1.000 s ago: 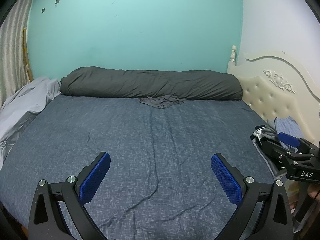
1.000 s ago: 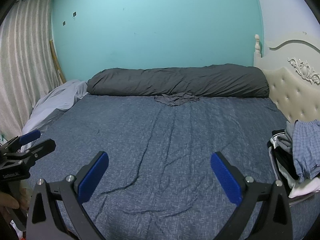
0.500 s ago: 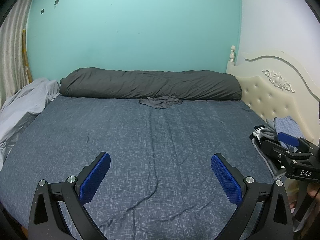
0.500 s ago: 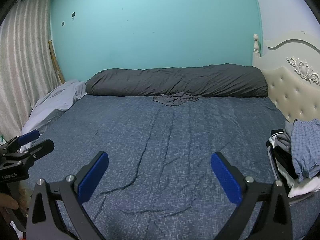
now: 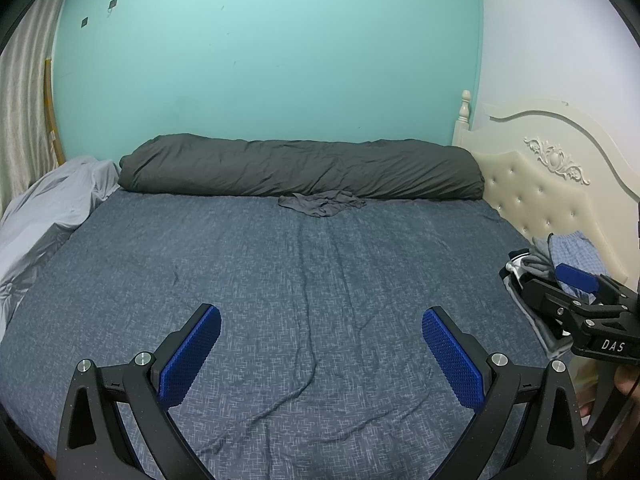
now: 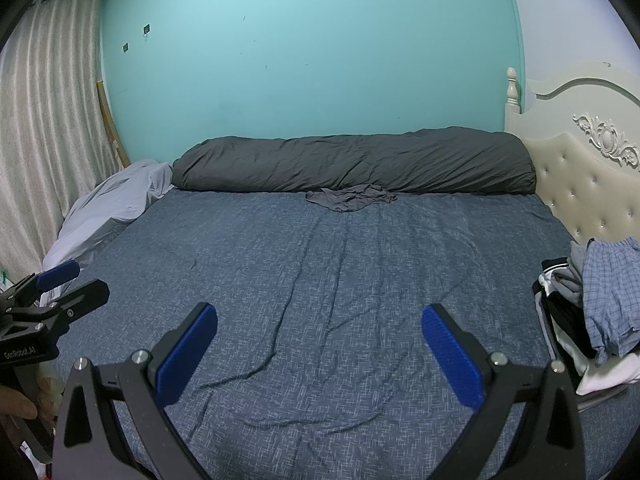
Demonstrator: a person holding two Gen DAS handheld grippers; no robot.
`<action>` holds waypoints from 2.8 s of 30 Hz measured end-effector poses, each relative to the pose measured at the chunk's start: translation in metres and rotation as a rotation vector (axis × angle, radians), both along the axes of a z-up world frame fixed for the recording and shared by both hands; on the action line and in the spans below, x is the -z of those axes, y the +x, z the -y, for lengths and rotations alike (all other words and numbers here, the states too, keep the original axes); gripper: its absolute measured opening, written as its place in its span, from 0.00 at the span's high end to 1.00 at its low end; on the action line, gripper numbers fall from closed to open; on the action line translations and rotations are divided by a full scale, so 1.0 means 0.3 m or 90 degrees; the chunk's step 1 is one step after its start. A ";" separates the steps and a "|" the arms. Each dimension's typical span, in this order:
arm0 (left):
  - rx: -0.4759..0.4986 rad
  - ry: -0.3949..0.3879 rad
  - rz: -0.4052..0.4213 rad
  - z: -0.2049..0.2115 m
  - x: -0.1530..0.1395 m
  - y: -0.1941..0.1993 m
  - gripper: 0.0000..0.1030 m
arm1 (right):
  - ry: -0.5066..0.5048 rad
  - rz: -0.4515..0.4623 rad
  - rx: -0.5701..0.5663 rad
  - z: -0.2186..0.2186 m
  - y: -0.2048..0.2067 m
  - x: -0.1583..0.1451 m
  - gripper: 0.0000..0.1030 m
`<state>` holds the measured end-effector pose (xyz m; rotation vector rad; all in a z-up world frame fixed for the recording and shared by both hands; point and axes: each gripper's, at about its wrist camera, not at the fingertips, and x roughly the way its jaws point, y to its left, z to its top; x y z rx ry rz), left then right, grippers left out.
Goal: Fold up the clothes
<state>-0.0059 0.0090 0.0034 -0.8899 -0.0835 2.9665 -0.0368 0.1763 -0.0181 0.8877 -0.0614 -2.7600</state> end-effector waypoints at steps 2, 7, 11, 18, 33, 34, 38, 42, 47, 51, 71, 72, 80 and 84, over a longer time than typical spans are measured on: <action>0.000 -0.001 0.000 -0.002 0.003 0.001 0.00 | 0.001 0.000 0.000 0.000 0.001 0.000 0.00; 0.002 -0.001 0.000 -0.001 0.003 0.002 0.00 | 0.001 0.002 0.001 0.000 -0.002 0.001 0.00; 0.002 0.000 0.001 0.000 0.002 0.000 0.00 | 0.001 0.003 0.002 -0.001 -0.005 0.002 0.00; -0.002 0.000 0.003 -0.001 0.007 -0.009 0.00 | 0.002 0.004 0.003 -0.004 -0.008 0.011 0.00; -0.003 0.011 0.030 0.009 0.095 -0.166 0.00 | 0.009 0.055 0.013 -0.029 -0.163 0.167 0.00; -0.003 0.012 0.032 0.011 0.106 -0.188 0.00 | 0.010 0.059 0.014 -0.031 -0.181 0.181 0.00; -0.007 0.014 0.040 0.015 0.162 -0.294 0.00 | 0.012 0.075 0.017 -0.042 -0.279 0.248 0.00; -0.011 0.019 0.048 0.033 0.237 -0.419 0.00 | 0.017 0.092 0.018 -0.050 -0.405 0.332 0.00; -0.025 0.027 0.062 0.077 0.353 -0.613 0.00 | 0.023 0.108 0.012 -0.034 -0.617 0.459 0.00; -0.032 0.035 0.080 0.114 0.457 -0.785 0.00 | 0.022 0.120 0.015 -0.020 -0.784 0.547 0.00; -0.110 0.121 0.177 0.349 0.767 -1.353 0.00 | 0.049 0.164 -0.009 0.140 -1.521 0.810 0.00; -0.112 0.123 0.182 0.359 0.778 -1.378 0.00 | 0.051 0.166 -0.012 0.151 -1.563 0.820 0.00; -0.131 0.144 0.214 0.445 0.870 -1.528 0.00 | 0.059 0.195 0.026 0.163 -1.888 0.935 0.00; -0.141 0.146 0.227 0.483 0.916 -1.585 0.00 | 0.077 0.165 0.024 0.189 -2.024 0.978 0.00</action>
